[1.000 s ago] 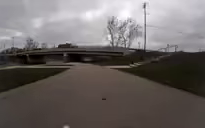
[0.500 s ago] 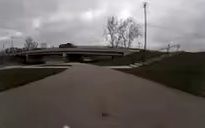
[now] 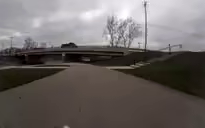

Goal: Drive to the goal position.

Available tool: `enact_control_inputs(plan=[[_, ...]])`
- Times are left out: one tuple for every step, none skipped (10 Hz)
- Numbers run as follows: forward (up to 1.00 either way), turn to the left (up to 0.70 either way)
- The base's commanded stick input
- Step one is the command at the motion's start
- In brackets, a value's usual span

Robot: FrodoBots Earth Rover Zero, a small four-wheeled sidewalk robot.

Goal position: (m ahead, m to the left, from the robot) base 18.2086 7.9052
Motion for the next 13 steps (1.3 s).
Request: enact_control_inputs(plan=[[1.0, 0.05], [1.0, 0.0], [1.0, 0.0], [1.0, 0.0], [1.0, 0.0], [1.0, 0.0], [1.0, 0.0], [1.0, 0.0], [1.0, 0.0], [1.0, 0.0], [1.0, 0.0], [1.0, 0.0], [1.0, 0.0]])
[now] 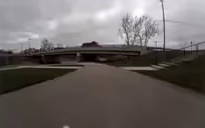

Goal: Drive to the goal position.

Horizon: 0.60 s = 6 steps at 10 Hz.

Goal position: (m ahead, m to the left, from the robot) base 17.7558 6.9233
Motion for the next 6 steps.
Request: enact_control_inputs(plan=[[1.0, 0.0], [1.0, 0.0], [1.0, 0.0], [1.0, 0.0], [1.0, 0.0], [1.0, 0.0]])
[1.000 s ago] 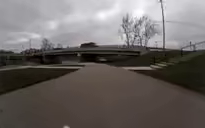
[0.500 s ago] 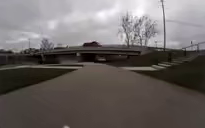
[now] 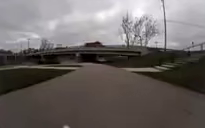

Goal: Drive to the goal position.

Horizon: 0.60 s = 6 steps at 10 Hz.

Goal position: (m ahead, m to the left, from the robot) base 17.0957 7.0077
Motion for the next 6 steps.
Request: enact_control_inputs(plan=[[1.0, 0.0], [1.0, 0.0], [1.0, 0.0], [1.0, 0.0], [1.0, 0.0], [1.0, 0.0]])
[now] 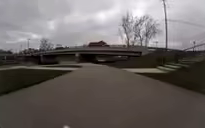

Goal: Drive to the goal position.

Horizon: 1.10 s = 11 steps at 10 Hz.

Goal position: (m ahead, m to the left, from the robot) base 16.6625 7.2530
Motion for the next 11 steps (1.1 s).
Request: enact_control_inputs(plan=[[1.0, 0.0], [1.0, 0.0], [1.0, 0.0], [1.0, 0.0], [1.0, 0.0], [1.0, 0.0], [1.0, 0.0], [1.0, 0.0], [1.0, 0.0], [1.0, 0.0], [1.0, 0.0]])
